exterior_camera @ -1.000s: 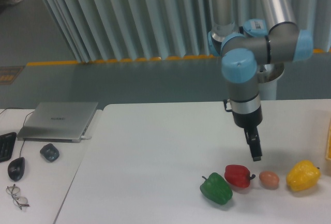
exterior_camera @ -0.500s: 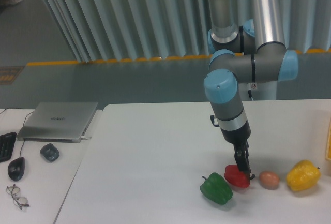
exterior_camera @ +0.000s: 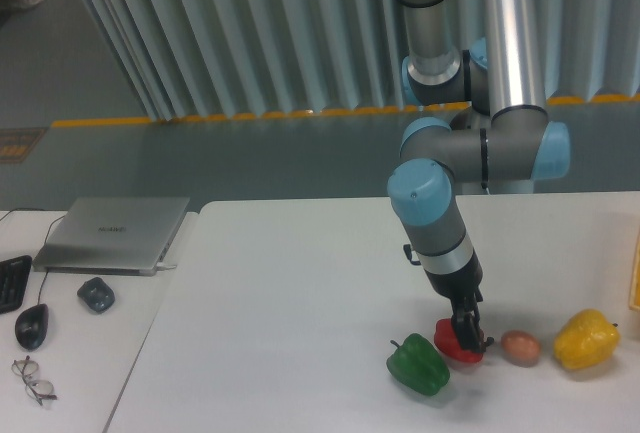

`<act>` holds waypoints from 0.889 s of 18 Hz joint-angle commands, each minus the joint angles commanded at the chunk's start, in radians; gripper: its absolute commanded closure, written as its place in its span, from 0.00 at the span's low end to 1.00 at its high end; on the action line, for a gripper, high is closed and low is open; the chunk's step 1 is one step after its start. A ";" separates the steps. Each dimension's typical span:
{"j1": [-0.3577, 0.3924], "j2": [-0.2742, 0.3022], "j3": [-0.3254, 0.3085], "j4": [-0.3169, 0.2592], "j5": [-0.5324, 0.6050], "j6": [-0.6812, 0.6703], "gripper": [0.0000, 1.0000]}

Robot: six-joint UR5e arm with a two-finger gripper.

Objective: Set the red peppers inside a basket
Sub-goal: 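Close the gripper on the red bell pepper's stem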

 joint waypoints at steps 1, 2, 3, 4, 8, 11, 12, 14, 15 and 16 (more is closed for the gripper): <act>-0.011 -0.008 0.002 0.005 0.005 -0.017 0.00; -0.014 -0.014 0.002 0.008 0.020 -0.026 0.00; -0.023 -0.018 0.003 0.008 0.037 -0.026 0.00; -0.029 -0.023 0.003 0.008 0.041 -0.028 0.00; -0.032 -0.035 -0.002 0.008 0.052 -0.026 0.00; -0.041 -0.032 -0.006 0.008 0.061 -0.017 0.01; -0.041 -0.031 -0.006 0.006 0.063 -0.017 0.08; -0.041 -0.028 -0.008 0.005 0.064 -0.017 0.22; -0.041 -0.026 -0.009 0.003 0.064 -0.017 0.34; -0.041 -0.026 -0.011 0.005 0.063 -0.015 0.43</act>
